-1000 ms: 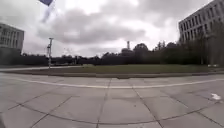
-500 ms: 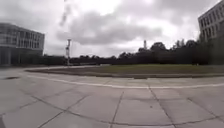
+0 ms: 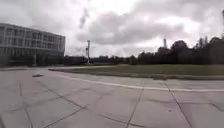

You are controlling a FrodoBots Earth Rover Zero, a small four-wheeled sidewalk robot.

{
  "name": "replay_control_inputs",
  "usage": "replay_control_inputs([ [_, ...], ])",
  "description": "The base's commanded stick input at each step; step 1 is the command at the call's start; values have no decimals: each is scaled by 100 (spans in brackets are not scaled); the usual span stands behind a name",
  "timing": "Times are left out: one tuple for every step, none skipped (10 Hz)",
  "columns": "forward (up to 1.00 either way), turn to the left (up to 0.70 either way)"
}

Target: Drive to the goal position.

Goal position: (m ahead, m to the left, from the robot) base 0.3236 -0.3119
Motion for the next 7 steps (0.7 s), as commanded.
replay_control_inputs([
  [14, 26],
  [32, 36],
  [81, 40],
  [100, 40],
  [100, 40],
  [100, 40],
  [100, 40],
])
